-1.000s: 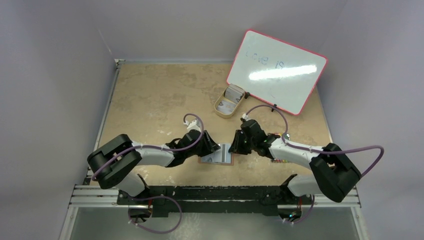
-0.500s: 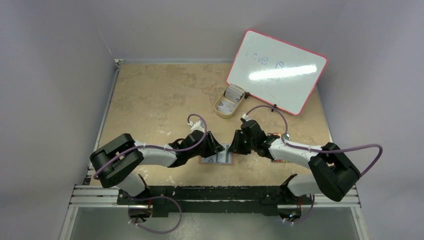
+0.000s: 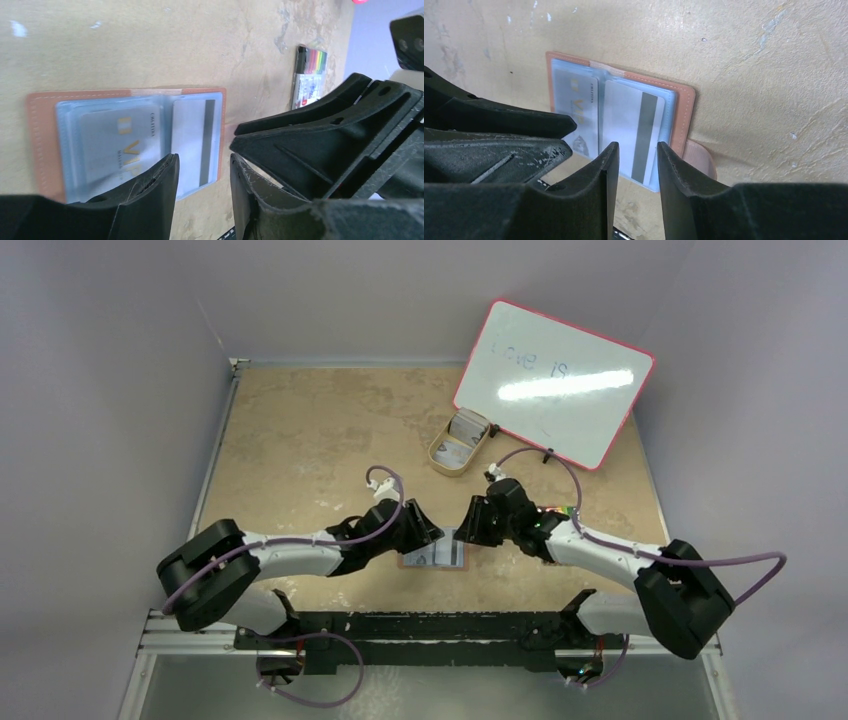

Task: Put the credit cards into the card holder
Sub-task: Insert the credit card into the card holder.

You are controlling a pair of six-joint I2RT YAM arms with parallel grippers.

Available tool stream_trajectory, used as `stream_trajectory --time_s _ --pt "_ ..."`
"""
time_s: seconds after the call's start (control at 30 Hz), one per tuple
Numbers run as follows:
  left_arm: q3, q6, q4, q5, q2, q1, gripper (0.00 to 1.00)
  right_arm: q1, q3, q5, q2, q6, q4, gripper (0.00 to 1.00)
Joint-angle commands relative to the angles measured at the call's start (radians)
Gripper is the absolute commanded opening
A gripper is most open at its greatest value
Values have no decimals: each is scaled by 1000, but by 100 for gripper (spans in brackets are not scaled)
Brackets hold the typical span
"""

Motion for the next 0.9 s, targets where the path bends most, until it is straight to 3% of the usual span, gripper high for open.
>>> stream_trajectory --time_s 0.0,0.4,0.87 --pt "37 50 -184 -117 -83 -3 41 3 13 3 -33 23 -15 38" --pt "36 91 -399 -202 -99 7 35 3 -13 -38 35 42 67 45" --pt "28 100 -391 -184 -72 7 34 3 -18 -64 73 41 105 47"
